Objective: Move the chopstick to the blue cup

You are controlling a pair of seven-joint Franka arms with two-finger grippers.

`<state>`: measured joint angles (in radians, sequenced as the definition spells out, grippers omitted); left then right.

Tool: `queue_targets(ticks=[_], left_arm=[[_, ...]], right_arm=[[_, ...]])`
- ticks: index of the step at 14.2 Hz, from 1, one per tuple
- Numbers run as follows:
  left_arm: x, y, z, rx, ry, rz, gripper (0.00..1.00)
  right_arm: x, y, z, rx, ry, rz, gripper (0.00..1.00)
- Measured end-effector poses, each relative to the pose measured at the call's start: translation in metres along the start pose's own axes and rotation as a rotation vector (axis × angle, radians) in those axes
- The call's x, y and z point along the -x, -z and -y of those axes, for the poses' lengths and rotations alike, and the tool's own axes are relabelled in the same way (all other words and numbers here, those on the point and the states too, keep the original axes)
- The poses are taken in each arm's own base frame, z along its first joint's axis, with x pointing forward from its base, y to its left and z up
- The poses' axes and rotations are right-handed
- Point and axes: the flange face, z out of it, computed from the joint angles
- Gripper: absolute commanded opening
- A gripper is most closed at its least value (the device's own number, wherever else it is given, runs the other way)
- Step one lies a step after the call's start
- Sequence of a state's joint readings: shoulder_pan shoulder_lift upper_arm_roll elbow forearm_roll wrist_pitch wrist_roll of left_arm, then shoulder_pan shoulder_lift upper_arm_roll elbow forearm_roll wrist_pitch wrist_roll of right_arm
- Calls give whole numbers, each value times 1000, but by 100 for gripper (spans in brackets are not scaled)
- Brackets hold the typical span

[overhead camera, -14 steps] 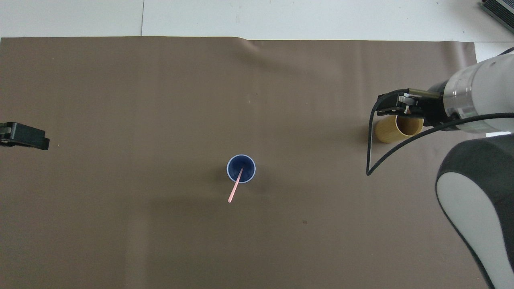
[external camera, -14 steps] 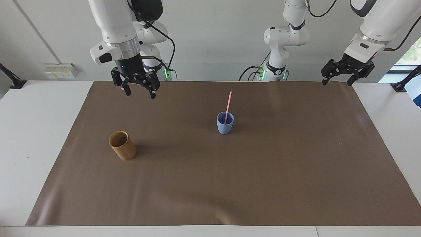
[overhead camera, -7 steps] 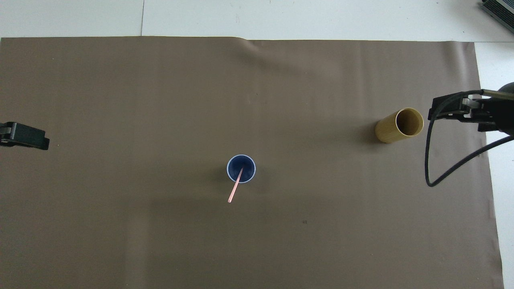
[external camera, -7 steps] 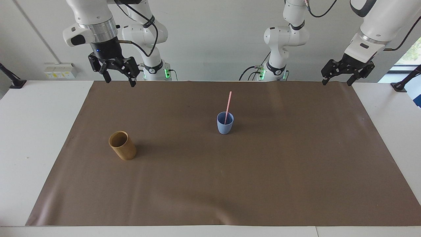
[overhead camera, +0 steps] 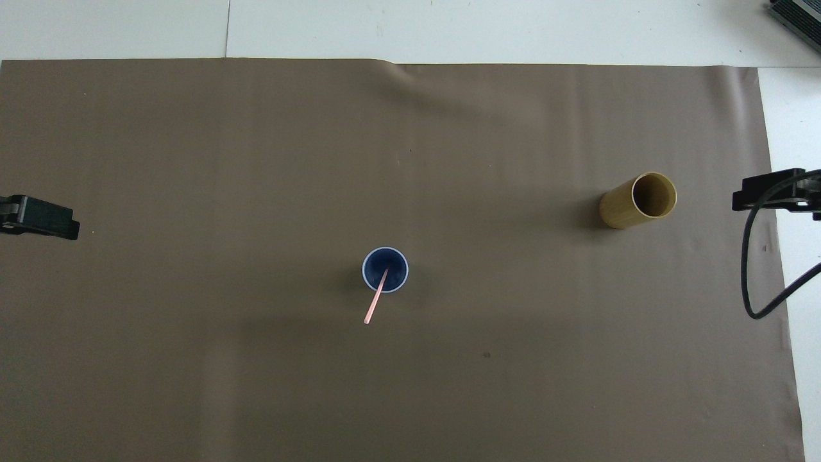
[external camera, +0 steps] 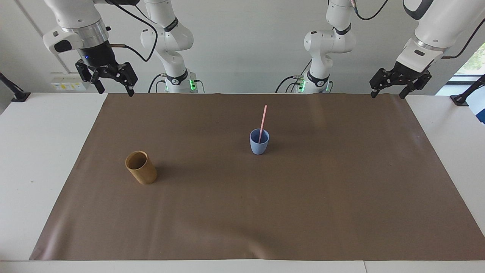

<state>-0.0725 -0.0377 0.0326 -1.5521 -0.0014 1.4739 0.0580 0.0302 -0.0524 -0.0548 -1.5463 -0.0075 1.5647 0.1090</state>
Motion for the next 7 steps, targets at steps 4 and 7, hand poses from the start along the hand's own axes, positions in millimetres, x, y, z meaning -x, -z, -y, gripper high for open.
queue_targets(ticks=[4, 7], left_arm=[[0, 0, -1, 0, -1, 0, 100], [0, 0, -2, 0, -3, 0, 100]], right_arm=[[11, -7, -3, 8, 56, 66, 100], [15, -6, -8, 12, 68, 79, 100]])
